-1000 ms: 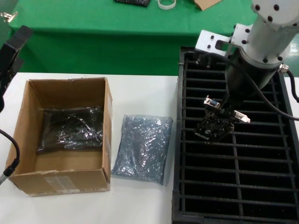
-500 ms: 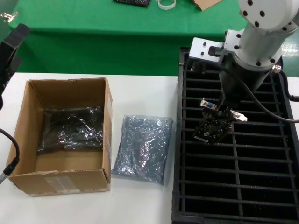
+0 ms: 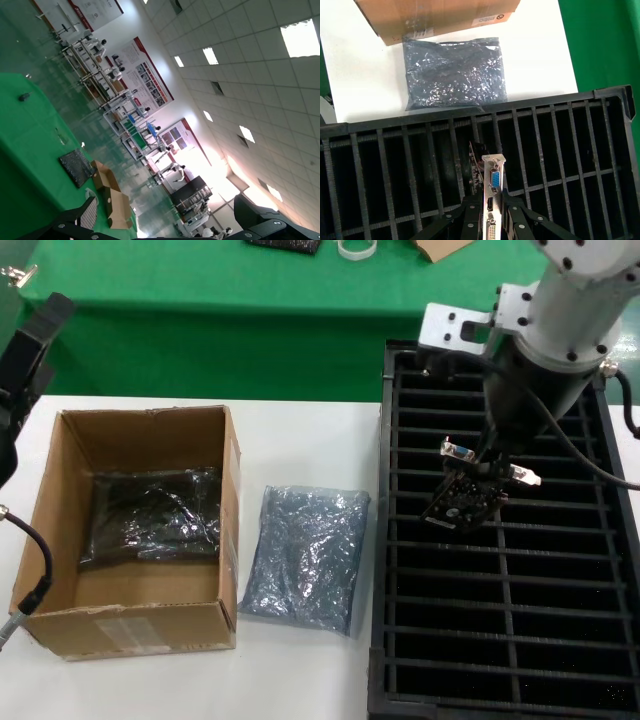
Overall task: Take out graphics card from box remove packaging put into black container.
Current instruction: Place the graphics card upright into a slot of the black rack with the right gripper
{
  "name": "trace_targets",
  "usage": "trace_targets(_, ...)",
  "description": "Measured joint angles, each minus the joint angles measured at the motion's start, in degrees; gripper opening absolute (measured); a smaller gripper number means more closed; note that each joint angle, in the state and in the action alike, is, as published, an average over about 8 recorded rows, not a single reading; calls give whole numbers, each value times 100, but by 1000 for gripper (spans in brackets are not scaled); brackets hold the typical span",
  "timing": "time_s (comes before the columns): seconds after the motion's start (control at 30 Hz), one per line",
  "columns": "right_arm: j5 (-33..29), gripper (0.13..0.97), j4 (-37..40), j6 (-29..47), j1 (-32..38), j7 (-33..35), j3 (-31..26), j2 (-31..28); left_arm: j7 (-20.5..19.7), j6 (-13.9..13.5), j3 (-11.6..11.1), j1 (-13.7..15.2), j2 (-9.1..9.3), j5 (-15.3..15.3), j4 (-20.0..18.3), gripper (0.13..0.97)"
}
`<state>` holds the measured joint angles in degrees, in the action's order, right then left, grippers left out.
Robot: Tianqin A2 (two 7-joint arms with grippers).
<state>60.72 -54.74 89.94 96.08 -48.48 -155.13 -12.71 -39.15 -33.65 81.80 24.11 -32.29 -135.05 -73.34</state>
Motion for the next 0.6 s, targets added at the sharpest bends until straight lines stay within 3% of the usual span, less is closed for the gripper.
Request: trace_targets(0.6, -295, 196, -193, -34, -462, 395, 522, -219, 87, 82, -82, -23, 23, -40, -43, 966)
